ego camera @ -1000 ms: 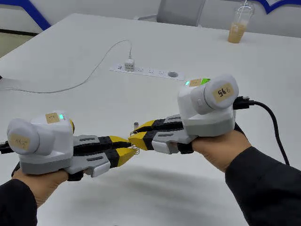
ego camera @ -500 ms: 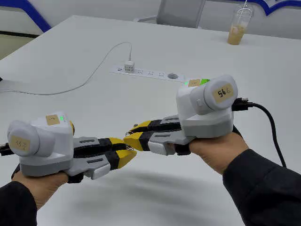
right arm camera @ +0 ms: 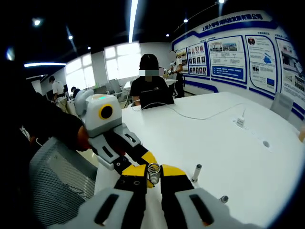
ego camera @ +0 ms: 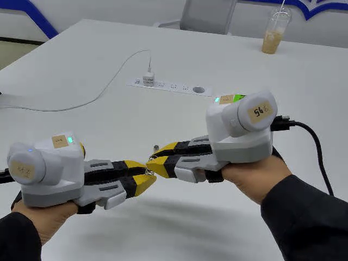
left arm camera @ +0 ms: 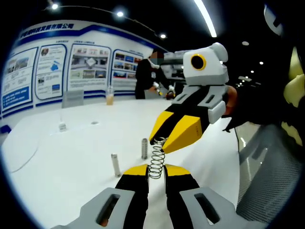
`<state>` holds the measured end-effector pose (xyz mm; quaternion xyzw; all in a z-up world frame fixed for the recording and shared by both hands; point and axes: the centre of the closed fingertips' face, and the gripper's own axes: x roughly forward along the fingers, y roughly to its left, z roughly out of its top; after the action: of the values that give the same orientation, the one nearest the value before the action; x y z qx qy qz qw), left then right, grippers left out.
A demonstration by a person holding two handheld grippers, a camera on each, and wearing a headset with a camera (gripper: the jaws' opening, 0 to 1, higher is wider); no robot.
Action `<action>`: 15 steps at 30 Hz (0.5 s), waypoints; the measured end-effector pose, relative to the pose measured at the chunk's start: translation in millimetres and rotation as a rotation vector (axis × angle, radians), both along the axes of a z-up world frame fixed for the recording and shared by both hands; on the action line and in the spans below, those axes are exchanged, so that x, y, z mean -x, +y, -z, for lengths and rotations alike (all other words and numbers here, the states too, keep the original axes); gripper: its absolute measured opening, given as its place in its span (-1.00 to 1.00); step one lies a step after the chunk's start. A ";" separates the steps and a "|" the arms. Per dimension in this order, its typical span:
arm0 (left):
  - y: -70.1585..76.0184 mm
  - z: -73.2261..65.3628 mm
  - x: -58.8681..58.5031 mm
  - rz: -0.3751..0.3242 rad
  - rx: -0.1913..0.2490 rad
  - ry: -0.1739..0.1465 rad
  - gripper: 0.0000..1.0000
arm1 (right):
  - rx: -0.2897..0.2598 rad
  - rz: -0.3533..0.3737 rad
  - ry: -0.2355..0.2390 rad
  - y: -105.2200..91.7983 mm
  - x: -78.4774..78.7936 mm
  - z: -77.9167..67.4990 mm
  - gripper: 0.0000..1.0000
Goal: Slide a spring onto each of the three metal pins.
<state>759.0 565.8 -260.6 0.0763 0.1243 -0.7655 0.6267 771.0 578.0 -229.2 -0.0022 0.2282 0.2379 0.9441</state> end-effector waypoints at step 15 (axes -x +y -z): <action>2.2 2.5 -13.4 -0.063 -0.012 -0.002 -0.28 | 0.072 0.021 -0.009 -14.8 -12.6 -7.7 -0.77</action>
<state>772.4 567.9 -263.1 0.0767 0.1308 -0.7446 0.6500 783.6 563.2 -221.5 -0.0350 0.2324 0.2196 0.9469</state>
